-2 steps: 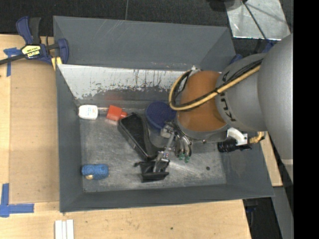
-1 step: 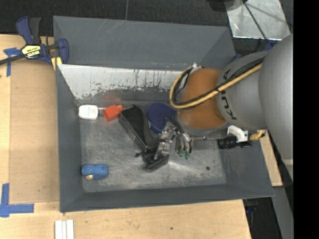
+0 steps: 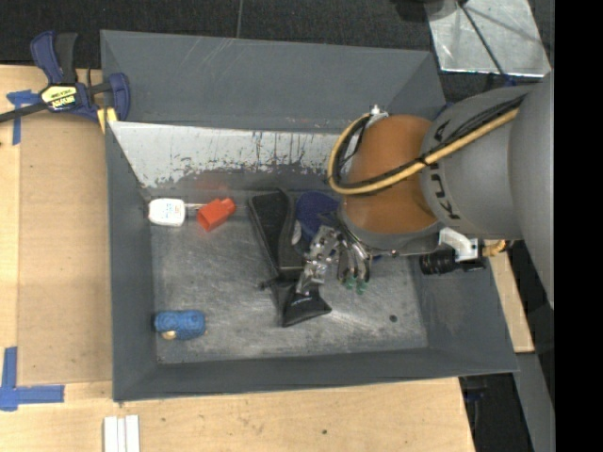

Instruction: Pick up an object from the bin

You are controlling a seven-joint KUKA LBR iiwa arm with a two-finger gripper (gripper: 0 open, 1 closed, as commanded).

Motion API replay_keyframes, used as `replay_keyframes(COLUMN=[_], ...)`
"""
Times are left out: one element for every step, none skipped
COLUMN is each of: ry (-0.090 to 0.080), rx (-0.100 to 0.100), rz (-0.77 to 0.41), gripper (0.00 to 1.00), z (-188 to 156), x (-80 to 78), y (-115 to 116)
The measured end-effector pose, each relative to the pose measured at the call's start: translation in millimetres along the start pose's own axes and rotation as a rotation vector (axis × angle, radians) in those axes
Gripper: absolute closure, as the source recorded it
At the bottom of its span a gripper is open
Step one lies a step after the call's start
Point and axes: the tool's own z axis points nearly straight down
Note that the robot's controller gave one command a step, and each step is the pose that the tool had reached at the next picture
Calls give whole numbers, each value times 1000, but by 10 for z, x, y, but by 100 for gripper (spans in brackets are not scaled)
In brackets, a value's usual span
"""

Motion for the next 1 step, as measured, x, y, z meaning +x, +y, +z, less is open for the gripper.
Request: replay_keyframes(ry=[3], rx=[2], rz=[-1], gripper=[100], z=[16], x=[9], y=[-3])
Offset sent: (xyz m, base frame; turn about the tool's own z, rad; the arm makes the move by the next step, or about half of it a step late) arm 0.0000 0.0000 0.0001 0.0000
